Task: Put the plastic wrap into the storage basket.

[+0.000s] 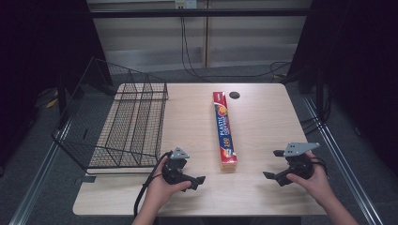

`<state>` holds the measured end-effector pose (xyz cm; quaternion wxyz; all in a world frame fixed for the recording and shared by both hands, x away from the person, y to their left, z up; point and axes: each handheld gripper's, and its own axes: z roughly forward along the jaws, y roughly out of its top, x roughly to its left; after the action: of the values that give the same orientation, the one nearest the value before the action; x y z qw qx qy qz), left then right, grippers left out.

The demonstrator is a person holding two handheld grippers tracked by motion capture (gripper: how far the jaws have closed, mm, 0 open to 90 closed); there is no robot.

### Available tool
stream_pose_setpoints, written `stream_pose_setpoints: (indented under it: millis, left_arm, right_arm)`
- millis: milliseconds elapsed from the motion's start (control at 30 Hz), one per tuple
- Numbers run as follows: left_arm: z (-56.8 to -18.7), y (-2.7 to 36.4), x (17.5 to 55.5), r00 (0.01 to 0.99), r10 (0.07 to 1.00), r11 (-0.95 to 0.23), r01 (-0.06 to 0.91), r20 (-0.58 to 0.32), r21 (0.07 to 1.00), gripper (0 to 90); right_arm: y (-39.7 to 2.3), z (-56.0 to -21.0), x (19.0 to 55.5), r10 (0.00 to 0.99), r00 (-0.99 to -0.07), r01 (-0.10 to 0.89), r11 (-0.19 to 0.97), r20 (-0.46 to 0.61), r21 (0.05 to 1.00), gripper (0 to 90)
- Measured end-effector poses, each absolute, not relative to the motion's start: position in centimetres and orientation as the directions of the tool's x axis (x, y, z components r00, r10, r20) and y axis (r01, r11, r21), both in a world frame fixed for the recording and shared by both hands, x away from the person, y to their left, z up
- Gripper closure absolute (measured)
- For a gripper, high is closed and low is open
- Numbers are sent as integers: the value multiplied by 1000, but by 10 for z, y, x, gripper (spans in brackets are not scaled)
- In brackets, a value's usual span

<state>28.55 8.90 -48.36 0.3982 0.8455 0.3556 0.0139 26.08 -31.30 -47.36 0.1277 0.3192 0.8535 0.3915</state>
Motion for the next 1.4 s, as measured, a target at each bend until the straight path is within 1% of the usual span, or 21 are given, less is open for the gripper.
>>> stream_pose_setpoints:
  millis: [167,267,300,433,533,733,767,833,867,900,967,1000,1033,1333,1400]
  left_arm:
    - [-482,86,289,726,623,-408,619,-291,672,2]
    - [-478,81,294,717,635,-405,625,-287,667,2]
    - [-477,80,295,711,637,-394,632,-298,667,2]
    - [-472,75,305,703,646,-400,644,-298,652,3]
    - [-467,71,315,679,661,-369,665,-320,649,11]
    - [-455,64,334,672,675,-376,670,-306,640,16]
    - [-454,62,337,664,677,-361,676,-318,643,17]
    - [-452,59,342,663,678,-371,682,-318,630,21]
    - [-451,58,345,664,685,-380,677,-300,630,21]
    - [-450,54,347,652,689,-361,687,-316,631,21]
    - [-447,52,351,663,678,-377,683,-316,626,22]
    - [-446,47,353,648,695,-359,688,-312,631,21]
    - [-445,46,356,663,683,-383,682,-307,623,21]
    - [-437,22,377,647,698,-368,692,-308,622,25]
    - [-436,18,381,656,689,-381,690,-309,616,25]
  right_arm:
    - [-313,-473,260,648,-761,444,484,32,754,54]
    - [-313,-474,258,645,-763,444,489,31,751,52]
    - [-313,-474,258,645,-763,444,488,32,751,53]
    - [-313,-475,256,648,-761,444,492,25,749,54]
    - [-313,-475,256,643,-765,441,496,24,748,54]
    - [-311,-476,257,647,-762,443,492,26,749,53]
    - [-311,-476,257,642,-766,443,493,31,749,54]
    - [-311,-476,257,643,-766,442,498,24,746,53]
    - [-311,-476,257,640,-768,441,500,25,745,53]
    - [-311,-476,257,642,-766,442,497,26,747,53]
    - [-311,-476,257,643,-765,441,494,27,749,54]
    - [-312,-476,258,646,-763,440,490,26,753,54]
    - [-312,-475,258,652,-758,439,483,24,758,52]
    - [-313,-475,258,656,-755,440,480,23,759,52]
    - [-313,-475,259,654,-756,442,480,27,758,52]
